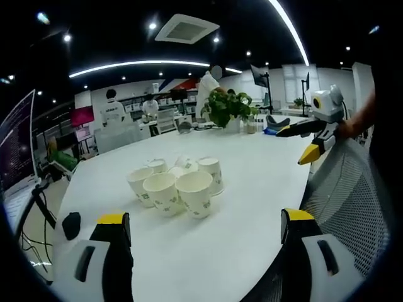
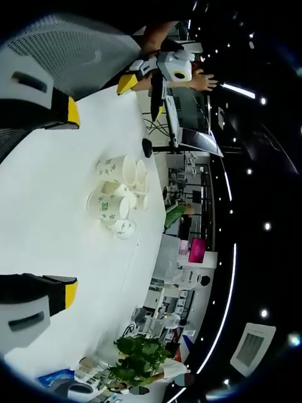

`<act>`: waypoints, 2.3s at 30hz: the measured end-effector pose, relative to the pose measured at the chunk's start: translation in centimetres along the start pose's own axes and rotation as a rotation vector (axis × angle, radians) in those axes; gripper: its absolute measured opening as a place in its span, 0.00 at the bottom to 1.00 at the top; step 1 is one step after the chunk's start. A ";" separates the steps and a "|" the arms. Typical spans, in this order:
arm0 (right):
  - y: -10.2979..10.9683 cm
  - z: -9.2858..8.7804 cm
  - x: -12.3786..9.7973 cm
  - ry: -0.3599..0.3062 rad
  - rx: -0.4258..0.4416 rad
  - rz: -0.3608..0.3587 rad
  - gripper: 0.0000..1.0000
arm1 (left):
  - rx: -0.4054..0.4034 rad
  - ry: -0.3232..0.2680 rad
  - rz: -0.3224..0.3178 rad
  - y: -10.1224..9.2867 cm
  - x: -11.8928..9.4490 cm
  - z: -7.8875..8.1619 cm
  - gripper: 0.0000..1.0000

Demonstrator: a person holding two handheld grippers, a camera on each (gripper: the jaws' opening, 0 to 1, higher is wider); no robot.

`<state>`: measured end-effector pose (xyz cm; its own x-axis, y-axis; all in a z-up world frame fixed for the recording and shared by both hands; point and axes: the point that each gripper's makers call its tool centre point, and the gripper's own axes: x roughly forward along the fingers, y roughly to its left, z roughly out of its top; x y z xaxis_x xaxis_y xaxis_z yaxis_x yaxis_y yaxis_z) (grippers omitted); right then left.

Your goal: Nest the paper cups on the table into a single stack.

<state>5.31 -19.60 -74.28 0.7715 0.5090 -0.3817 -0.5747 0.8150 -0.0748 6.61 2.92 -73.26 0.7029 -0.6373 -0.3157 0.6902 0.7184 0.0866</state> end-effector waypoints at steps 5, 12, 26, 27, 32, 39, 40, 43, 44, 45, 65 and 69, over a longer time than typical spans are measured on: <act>-0.1 -0.1 0.0 0.005 0.006 -0.003 0.98 | 0.026 0.017 -0.031 -0.2 0.7 0.4 0.94; -0.1 -0.2 0.0 0.008 0.007 -0.004 0.98 | 0.079 0.017 -0.085 -0.3 2.4 1.8 0.80; -0.1 -0.3 0.0 0.018 0.000 -0.002 0.98 | 0.137 0.035 -0.171 -1.1 6.6 3.2 0.71; -0.1 -0.4 0.0 0.019 0.001 -0.002 0.98 | 0.141 0.036 -0.176 -1.1 6.8 3.2 0.71; -0.1 -0.3 0.0 0.017 0.000 -0.005 0.98 | 0.135 0.033 -0.184 -1.0 7.6 3.5 0.71; -0.2 -0.3 0.0 0.013 0.000 -0.009 0.98 | 0.118 0.035 -0.187 -1.1 7.9 3.5 0.70; -0.2 -0.3 0.0 0.014 0.000 -0.008 0.98 | 0.111 0.029 -0.185 -1.1 7.6 3.6 0.71; -0.1 -0.3 0.0 0.014 0.000 -0.004 0.98 | 0.068 0.011 -0.156 -0.9 6.4 3.5 0.72; -0.1 -0.3 0.0 0.016 0.001 -0.004 0.98 | 0.048 0.003 -0.142 -0.8 6.0 3.4 0.74; -0.1 -0.3 0.0 0.016 0.001 -0.004 0.98 | 0.022 0.002 -0.122 -0.6 5.3 2.9 0.75; 0.0 -0.4 0.1 0.022 -0.003 -0.001 0.98 | -0.042 -0.017 0.008 0.5 1.0 1.8 0.96; -0.1 -0.3 0.0 0.020 0.000 -0.005 0.98 | -0.028 -0.019 -0.008 0.6 1.7 2.0 0.95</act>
<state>5.28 -19.73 -74.59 0.7689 0.4995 -0.3992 -0.5709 0.8174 -0.0770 8.57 1.73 -71.80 0.7008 -0.6479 -0.2985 0.6910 0.7205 0.0581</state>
